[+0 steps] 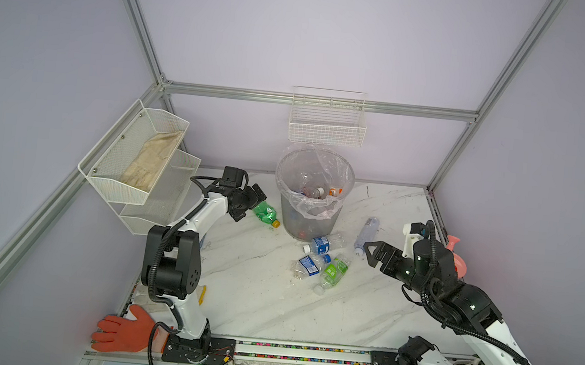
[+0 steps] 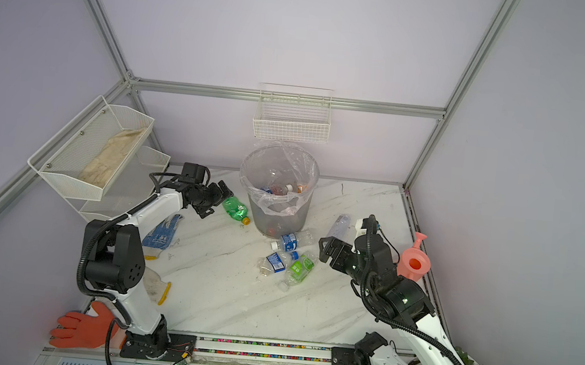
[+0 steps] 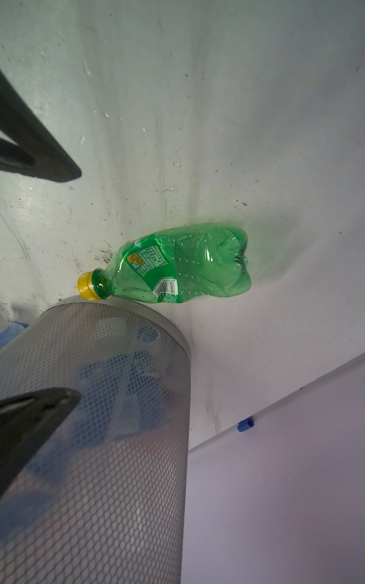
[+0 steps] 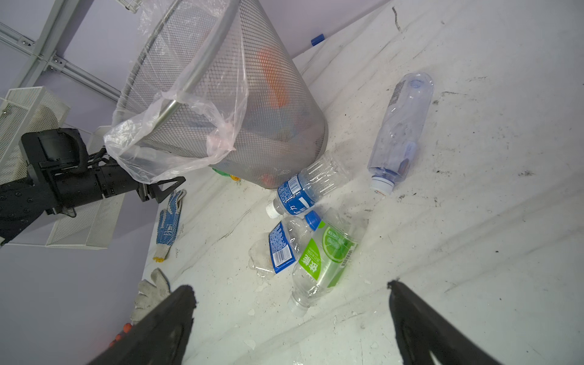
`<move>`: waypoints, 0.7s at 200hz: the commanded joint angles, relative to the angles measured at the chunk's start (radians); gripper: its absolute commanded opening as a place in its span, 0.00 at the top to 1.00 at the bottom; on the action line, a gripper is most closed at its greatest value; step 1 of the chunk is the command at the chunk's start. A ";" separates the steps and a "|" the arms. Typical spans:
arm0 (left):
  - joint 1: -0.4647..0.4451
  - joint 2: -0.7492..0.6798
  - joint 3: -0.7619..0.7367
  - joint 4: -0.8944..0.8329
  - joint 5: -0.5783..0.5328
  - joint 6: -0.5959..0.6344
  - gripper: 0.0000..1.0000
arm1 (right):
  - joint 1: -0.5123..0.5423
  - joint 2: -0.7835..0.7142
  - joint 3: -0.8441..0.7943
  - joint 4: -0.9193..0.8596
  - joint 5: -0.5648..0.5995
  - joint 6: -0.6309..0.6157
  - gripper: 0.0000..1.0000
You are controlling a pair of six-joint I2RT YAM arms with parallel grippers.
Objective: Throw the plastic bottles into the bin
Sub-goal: 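Lower the left gripper onto the yellow-capped green bottle and close it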
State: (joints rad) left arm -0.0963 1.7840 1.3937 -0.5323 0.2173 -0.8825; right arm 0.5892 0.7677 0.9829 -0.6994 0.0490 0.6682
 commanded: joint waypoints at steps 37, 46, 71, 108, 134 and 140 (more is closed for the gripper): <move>0.007 0.072 -0.050 0.094 0.057 -0.024 0.00 | 0.001 0.055 0.003 0.019 0.032 -0.029 0.03; 0.007 0.088 -0.048 0.102 0.069 -0.030 0.00 | 0.001 0.060 0.003 0.020 0.033 -0.030 0.03; 0.006 0.125 -0.036 0.117 0.088 -0.038 0.00 | 0.002 0.071 0.004 0.020 0.043 -0.032 0.03; 0.006 0.157 -0.032 0.130 0.092 -0.035 0.00 | 0.002 0.077 -0.011 0.025 0.045 -0.031 0.03; 0.006 0.179 -0.032 0.140 0.101 -0.036 0.01 | 0.002 0.076 -0.022 0.029 0.044 -0.028 0.03; 0.006 0.184 -0.033 0.142 0.103 -0.036 0.02 | 0.001 0.077 -0.024 0.030 0.045 -0.028 0.03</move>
State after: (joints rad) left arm -0.0963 1.9602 1.3811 -0.4305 0.2890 -0.9066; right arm 0.5892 0.8455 0.9787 -0.6865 0.0723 0.6422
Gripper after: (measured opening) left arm 0.988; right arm 0.975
